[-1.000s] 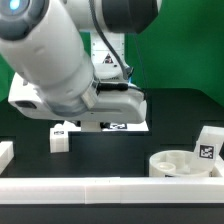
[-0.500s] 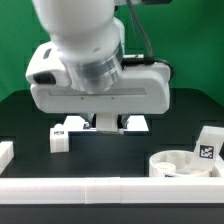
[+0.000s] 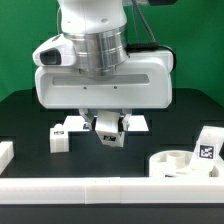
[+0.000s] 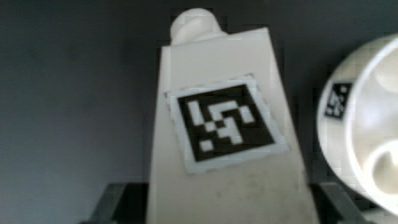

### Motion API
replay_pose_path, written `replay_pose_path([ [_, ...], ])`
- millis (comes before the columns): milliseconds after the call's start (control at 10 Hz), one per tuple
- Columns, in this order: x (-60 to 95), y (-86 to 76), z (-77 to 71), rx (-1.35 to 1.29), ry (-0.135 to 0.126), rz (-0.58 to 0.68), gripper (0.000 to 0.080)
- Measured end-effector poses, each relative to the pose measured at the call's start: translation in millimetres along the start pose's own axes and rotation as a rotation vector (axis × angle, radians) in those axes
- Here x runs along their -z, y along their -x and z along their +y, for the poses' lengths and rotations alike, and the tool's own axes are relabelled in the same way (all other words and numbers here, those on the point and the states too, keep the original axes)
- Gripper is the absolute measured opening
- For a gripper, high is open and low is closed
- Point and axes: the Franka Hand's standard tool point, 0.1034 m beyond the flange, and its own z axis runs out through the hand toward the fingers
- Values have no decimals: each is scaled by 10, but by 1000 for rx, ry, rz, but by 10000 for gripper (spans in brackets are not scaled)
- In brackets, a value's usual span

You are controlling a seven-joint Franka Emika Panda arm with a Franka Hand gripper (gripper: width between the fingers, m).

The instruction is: Assemble stool

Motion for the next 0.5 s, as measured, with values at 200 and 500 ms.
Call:
replay_pose_path([
  [200, 79, -74, -74, 8, 0, 110, 327],
  [500, 111, -155, -134, 0, 10, 319, 327],
])
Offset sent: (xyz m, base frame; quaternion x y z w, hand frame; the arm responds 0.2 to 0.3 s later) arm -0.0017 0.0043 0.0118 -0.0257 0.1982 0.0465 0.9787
